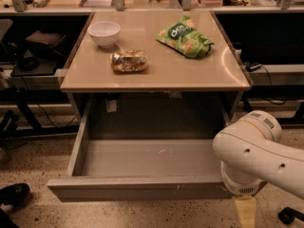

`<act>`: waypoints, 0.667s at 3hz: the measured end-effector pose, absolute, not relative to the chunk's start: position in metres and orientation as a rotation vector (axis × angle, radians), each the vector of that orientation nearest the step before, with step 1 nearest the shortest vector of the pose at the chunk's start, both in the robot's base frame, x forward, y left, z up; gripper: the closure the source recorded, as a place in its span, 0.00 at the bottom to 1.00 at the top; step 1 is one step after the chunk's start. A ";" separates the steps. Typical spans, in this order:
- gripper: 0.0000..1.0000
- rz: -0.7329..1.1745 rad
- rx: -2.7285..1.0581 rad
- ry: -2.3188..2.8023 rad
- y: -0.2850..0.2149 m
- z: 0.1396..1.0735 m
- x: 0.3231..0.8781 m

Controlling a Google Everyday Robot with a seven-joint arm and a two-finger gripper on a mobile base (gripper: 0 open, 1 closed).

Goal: Close top drawer

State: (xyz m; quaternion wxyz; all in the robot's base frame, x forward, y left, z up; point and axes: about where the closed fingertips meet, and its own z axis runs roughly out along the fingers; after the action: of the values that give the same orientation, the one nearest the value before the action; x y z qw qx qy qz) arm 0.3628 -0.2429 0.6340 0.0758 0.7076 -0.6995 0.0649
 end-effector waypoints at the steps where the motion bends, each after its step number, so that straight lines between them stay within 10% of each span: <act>1: 0.00 0.181 2.137 -2.079 -0.242 0.633 0.361; 2: 0.00 0.266 2.092 -2.135 -0.239 0.659 0.339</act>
Offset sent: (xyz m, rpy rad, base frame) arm -0.0499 0.0090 0.0896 -0.0874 -0.1828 -0.0742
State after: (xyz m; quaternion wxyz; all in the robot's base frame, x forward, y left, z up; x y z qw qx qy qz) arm 0.3388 -0.2387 0.6586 0.0702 0.6955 -0.7096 0.0885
